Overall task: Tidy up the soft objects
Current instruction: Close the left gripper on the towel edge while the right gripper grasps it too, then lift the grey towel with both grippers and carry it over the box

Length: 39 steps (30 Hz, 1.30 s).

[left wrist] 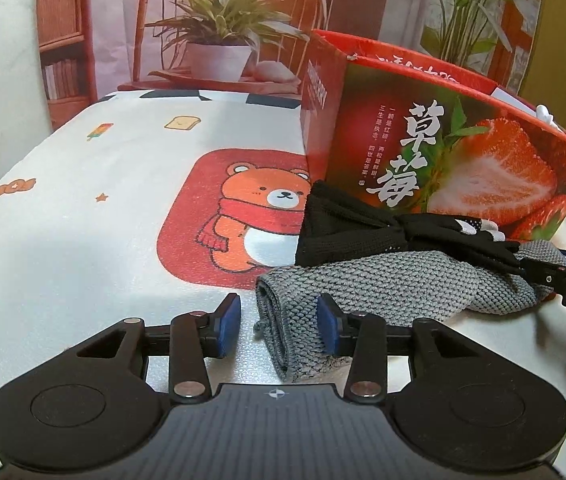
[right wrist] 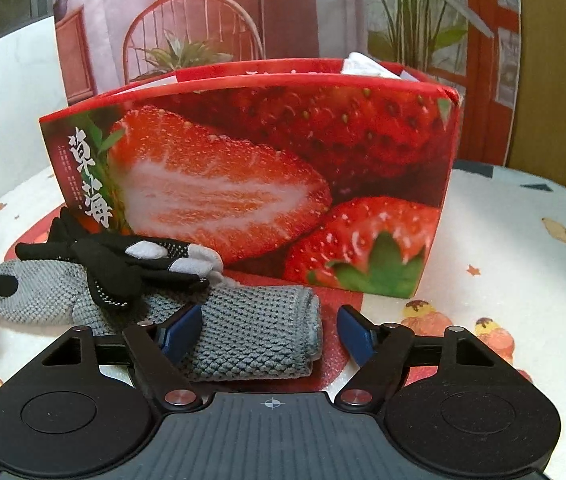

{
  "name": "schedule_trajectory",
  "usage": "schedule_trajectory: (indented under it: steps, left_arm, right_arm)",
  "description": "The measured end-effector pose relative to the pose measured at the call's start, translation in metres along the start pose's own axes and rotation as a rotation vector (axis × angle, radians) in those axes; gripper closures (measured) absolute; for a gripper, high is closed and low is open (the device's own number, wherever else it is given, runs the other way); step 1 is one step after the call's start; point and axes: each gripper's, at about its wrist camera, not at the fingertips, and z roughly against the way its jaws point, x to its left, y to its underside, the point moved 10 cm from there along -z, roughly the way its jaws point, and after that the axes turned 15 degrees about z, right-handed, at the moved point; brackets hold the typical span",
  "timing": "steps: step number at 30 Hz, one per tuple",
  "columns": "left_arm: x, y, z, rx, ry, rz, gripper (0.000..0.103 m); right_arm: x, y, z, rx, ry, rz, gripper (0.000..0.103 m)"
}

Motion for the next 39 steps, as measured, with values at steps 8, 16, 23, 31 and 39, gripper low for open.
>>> schedule_trajectory:
  steps: [8, 16, 23, 31, 39]
  left_arm:
    - [0.001, 0.0, 0.0, -0.001, 0.001, -0.002, 0.057]
    - [0.001, 0.0, 0.0, -0.001, 0.002, -0.001, 0.057]
    - [0.001, -0.002, 0.0, 0.019, 0.037, 0.012, 0.072]
    - [-0.004, -0.013, 0.017, -0.027, 0.064, -0.001, 0.094]
    - [-0.021, -0.027, 0.045, -0.104, 0.119, -0.022, 0.095]
  right_arm:
    - [0.0, 0.002, -0.001, 0.0, -0.037, -0.017, 0.037]
    - [0.003, 0.001, 0.001, -0.012, -0.065, -0.007, 0.047]
    - [0.007, 0.0, 0.006, -0.034, -0.101, -0.002, 0.071]
    - [0.007, -0.007, 0.024, -0.076, -0.086, -0.018, 0.079]
    - [0.004, -0.031, 0.059, -0.156, -0.075, -0.009, 0.08]
